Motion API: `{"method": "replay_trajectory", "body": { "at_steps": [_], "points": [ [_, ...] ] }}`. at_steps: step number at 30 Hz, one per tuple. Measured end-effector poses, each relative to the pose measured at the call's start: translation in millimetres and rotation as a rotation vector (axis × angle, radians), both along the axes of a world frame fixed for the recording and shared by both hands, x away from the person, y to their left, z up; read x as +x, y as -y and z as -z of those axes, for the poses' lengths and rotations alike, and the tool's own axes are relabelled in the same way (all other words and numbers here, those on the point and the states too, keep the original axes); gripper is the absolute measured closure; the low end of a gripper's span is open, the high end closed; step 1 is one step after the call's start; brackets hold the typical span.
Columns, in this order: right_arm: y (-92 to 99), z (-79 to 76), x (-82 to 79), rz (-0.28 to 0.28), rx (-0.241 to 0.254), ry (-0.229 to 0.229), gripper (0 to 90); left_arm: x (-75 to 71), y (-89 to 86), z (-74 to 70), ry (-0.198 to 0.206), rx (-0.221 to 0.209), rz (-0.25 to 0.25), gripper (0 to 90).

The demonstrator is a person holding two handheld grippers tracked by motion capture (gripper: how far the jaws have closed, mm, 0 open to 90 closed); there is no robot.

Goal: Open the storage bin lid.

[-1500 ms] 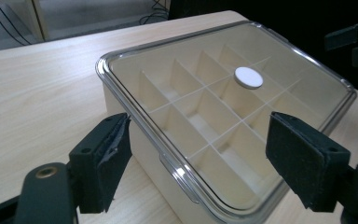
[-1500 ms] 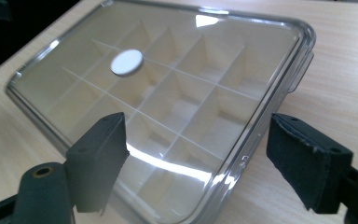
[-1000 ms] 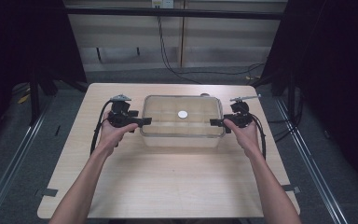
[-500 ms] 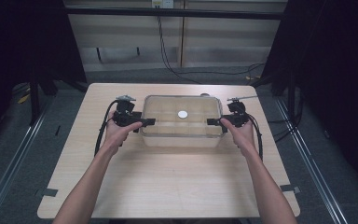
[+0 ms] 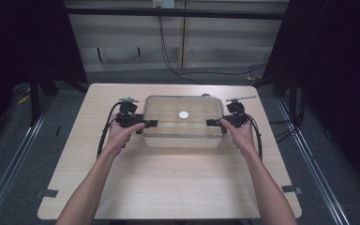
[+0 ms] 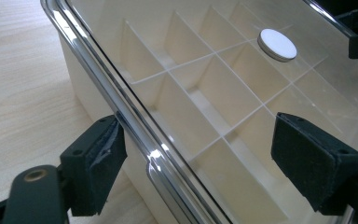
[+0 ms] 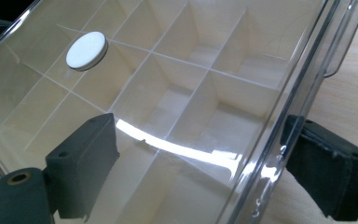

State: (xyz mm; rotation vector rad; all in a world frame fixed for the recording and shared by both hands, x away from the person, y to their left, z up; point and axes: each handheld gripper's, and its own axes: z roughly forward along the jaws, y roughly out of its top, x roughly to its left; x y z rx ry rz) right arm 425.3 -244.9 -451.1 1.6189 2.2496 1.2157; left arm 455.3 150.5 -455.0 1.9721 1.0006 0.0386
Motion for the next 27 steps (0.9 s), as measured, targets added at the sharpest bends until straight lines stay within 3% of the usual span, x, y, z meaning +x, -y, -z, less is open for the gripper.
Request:
{"method": "replay_trajectory", "body": {
  "at_steps": [2,9,13,27],
  "points": [
    [-0.5,0.8,0.5,0.004,0.005,-0.002,10.5,0.1,1.2,0.5,-0.012,-0.007,-0.010,17.8],
    [-0.4,-1.2,-0.5,0.013,-0.010,0.009,14.8,0.0,1.8,-1.0,0.008,0.021,-0.012,19.0],
    [1.3,-2.1,-1.0,0.022,-0.005,0.008,18.3,0.2,-0.8,-1.4,0.000,0.007,-0.018,23.9],
    [3.6,-2.0,-5.8,0.064,0.017,0.036,24.7,-4.1,0.6,0.2,0.015,0.000,-0.044,23.3]
  ]
}}
